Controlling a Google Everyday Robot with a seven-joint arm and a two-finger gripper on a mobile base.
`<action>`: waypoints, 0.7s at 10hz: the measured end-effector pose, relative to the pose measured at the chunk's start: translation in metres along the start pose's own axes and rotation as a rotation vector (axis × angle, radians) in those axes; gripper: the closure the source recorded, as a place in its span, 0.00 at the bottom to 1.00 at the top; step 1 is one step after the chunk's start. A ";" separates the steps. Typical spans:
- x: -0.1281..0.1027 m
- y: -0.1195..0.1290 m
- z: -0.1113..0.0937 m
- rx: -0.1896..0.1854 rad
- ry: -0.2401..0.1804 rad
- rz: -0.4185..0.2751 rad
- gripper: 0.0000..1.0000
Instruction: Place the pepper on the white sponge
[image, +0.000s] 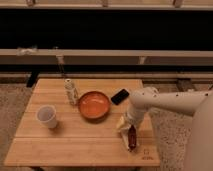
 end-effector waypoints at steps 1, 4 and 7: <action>0.000 0.000 0.001 0.005 0.001 0.000 0.30; -0.001 0.000 -0.004 0.007 -0.007 0.000 0.30; -0.003 0.016 -0.018 -0.005 -0.034 -0.033 0.30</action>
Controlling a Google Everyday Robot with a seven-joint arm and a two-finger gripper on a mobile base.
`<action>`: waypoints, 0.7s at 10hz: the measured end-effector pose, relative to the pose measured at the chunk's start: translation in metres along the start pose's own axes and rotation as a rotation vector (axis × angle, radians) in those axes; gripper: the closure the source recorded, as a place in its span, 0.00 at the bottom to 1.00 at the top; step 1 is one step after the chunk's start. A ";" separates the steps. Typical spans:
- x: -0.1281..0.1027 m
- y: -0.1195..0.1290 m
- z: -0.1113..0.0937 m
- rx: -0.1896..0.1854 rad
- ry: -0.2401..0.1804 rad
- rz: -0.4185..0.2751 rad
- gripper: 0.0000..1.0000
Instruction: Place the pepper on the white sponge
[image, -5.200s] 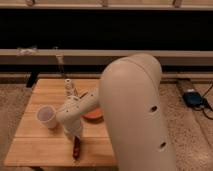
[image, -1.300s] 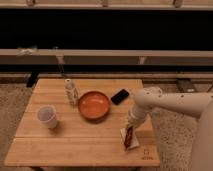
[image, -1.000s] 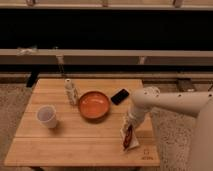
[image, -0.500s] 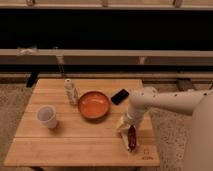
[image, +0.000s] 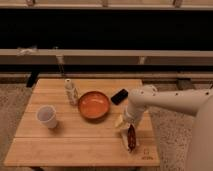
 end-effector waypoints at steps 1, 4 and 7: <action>-0.002 0.008 -0.008 -0.005 -0.015 -0.018 0.30; -0.008 0.022 -0.024 0.000 -0.051 -0.052 0.30; -0.015 0.024 -0.038 0.012 -0.086 -0.064 0.30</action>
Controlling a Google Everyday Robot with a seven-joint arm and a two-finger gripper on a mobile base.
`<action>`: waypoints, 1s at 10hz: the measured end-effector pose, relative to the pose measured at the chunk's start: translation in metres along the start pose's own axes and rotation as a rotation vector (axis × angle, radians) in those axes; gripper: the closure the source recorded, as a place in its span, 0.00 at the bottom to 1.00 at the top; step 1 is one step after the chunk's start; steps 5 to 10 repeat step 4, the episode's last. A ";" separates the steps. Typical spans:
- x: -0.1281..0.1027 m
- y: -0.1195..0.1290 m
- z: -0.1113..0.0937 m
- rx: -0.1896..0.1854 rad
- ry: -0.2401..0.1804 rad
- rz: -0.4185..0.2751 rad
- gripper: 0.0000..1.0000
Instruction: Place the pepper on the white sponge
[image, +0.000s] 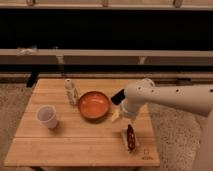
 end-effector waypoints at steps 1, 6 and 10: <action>-0.003 0.002 -0.007 -0.004 -0.016 -0.010 0.30; -0.006 0.020 -0.036 -0.055 -0.077 -0.084 0.30; -0.006 0.020 -0.036 -0.055 -0.077 -0.084 0.30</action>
